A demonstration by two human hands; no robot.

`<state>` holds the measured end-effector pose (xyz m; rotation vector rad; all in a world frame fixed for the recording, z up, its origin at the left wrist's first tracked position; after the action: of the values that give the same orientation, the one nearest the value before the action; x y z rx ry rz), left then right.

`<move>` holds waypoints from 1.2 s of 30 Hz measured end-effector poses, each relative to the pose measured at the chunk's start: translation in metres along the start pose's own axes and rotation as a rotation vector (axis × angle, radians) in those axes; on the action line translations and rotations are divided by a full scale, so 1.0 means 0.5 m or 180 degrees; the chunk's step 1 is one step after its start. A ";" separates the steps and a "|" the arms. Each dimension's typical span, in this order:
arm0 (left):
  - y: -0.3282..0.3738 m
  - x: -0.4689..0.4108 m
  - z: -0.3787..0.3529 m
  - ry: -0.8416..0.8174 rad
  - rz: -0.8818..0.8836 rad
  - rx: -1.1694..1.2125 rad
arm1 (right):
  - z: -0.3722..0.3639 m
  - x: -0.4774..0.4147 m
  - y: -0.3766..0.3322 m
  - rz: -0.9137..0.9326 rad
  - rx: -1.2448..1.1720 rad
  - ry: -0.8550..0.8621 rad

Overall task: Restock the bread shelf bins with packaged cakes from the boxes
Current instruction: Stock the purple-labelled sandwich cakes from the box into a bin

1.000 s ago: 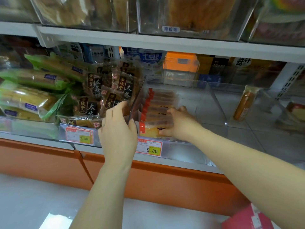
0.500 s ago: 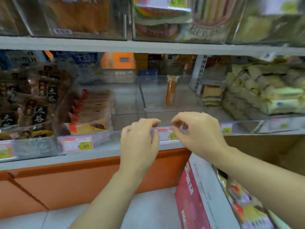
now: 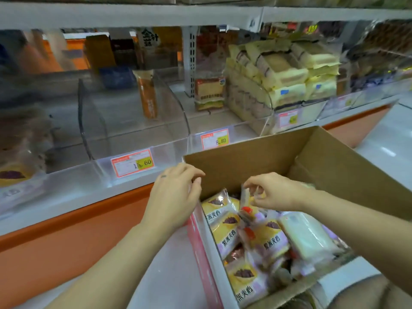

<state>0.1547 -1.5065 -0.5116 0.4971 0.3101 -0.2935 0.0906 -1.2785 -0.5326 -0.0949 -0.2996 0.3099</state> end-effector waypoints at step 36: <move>0.067 -0.011 0.018 -0.0624 -0.0405 0.0588 | 0.122 0.065 -0.087 0.1068 -0.1459 0.0678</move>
<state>0.1634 -1.4816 -0.4882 0.6267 0.1241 -0.4941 0.1137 -1.3067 -0.4594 -0.6304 -0.1367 0.5555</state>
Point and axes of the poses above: each hand's wrist, its own x-axis away from the middle knuckle, its own z-axis out of the back of the hand, y = z × x, the point moved 3 cm from there along -x, towards the middle knuckle, and after that the axes turned 9 degrees about -z, right-handed, at the moved point
